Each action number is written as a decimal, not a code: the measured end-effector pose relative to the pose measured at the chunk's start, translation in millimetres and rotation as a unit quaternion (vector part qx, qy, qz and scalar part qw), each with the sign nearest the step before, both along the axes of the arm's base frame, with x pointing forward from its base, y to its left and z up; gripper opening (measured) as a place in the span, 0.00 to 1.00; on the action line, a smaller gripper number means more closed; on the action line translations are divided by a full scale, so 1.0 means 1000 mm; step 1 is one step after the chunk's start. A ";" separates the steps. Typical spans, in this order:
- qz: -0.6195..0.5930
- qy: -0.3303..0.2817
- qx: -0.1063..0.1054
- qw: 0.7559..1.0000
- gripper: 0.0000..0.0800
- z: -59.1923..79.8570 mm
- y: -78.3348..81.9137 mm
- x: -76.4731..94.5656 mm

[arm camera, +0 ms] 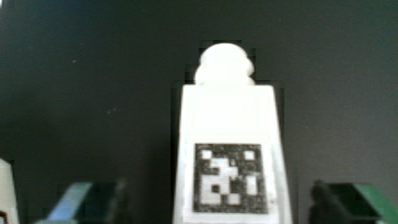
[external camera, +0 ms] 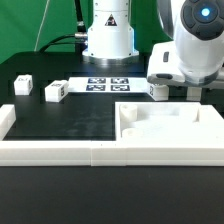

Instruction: Assemble one leg

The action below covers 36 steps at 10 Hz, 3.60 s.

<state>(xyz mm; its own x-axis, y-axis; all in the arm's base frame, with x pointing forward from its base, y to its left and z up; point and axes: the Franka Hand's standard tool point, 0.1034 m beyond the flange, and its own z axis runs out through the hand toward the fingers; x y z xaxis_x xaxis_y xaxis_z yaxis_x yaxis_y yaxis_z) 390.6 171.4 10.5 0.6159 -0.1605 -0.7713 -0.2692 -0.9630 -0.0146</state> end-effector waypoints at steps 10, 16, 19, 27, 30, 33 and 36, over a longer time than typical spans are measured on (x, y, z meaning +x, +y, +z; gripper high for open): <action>0.008 0.007 0.002 1.000 0.36 0.038 -0.002 0.004; 0.001 -0.073 -0.007 0.997 0.36 0.044 0.001 0.018; 0.002 -0.202 -0.027 0.979 0.36 0.049 -0.003 0.027; 0.032 -0.451 -0.054 0.890 0.36 0.089 -0.025 0.039; 0.030 -0.499 -0.046 0.865 0.36 0.087 -0.018 0.035; 0.108 -0.511 -0.033 0.852 0.36 0.090 -0.051 0.053; 0.131 -0.518 -0.030 0.844 0.36 0.093 -0.065 0.063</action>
Offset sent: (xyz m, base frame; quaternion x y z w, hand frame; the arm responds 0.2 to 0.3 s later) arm 0.0000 0.0000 0.0000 0.0000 0.0000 0.0000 1.0000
